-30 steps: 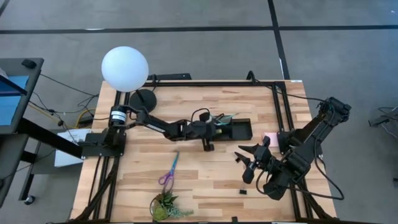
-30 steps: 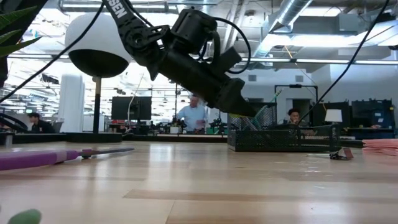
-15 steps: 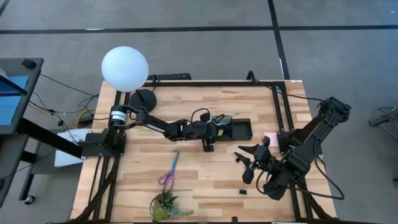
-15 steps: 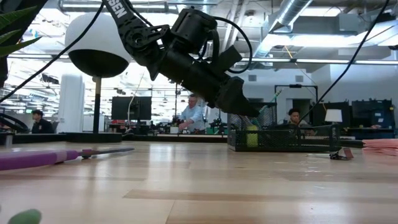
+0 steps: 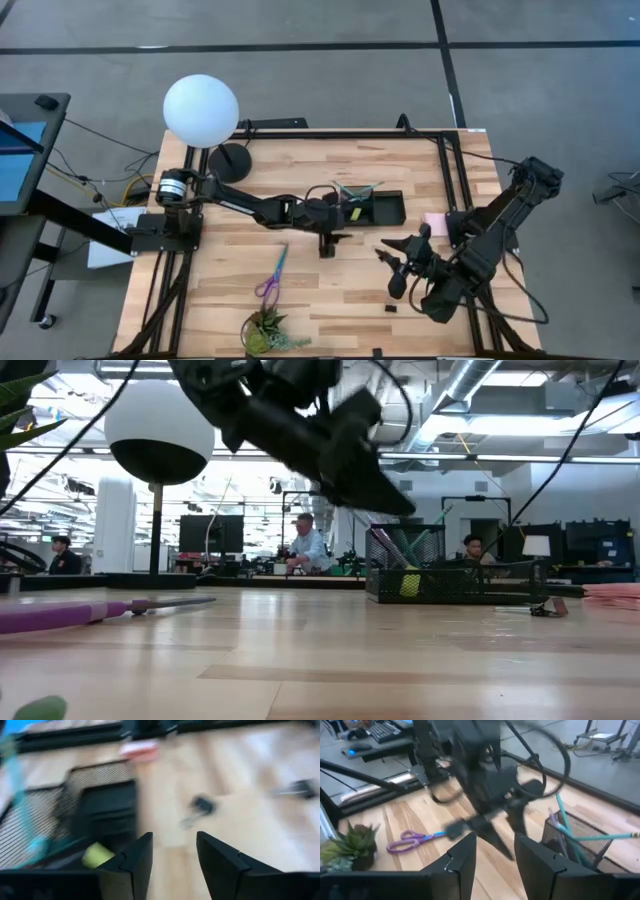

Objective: Pick and place office supplies into organizer
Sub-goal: Put the violet scissors into the black desk organizer

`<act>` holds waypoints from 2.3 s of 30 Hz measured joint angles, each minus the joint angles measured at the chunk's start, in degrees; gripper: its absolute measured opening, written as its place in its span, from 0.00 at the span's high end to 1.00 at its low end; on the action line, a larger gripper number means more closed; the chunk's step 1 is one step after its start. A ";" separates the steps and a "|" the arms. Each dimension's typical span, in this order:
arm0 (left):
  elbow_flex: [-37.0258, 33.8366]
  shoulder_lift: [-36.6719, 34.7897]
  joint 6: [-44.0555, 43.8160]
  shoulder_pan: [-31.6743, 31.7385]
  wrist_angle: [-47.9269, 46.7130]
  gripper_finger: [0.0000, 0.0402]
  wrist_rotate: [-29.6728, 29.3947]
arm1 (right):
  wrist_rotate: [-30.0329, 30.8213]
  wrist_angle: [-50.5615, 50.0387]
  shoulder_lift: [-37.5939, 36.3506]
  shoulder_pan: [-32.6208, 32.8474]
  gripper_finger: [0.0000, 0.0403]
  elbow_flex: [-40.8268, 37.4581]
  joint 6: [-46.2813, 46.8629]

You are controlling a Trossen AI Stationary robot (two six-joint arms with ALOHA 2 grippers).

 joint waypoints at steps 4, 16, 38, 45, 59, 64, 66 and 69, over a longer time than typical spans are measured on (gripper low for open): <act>0.01 -0.30 0.42 -2.42 -0.36 0.65 3.14 | -0.15 1.23 2.65 -0.39 0.68 -2.24 4.61; -0.01 0.66 -0.27 -8.35 -5.33 0.65 -2.93 | -19.63 0.01 17.09 -2.68 0.68 -3.54 23.09; -0.01 0.53 -1.83 -7.76 -8.39 0.65 -6.43 | -33.08 -7.28 22.33 -11.15 0.67 -3.52 24.62; -0.01 0.53 -2.85 -7.76 -8.36 0.65 -6.54 | -41.16 -7.73 22.33 -14.61 0.58 -3.49 21.52; -0.01 0.53 -4.04 -7.76 -8.79 0.65 -6.48 | -41.34 -8.10 22.33 -14.87 0.42 -3.49 21.80; -0.01 0.53 -4.38 -7.99 -8.80 0.65 -6.07 | -42.06 -8.11 22.33 -14.72 0.42 -3.49 21.80; -0.01 0.53 -4.51 -8.17 -9.31 0.65 -5.78 | -42.06 -8.11 22.33 -14.72 0.42 -3.49 21.65; -0.01 0.04 -7.03 -8.46 -13.51 0.65 -5.95 | -42.08 -7.91 22.33 -14.74 0.42 -3.49 21.82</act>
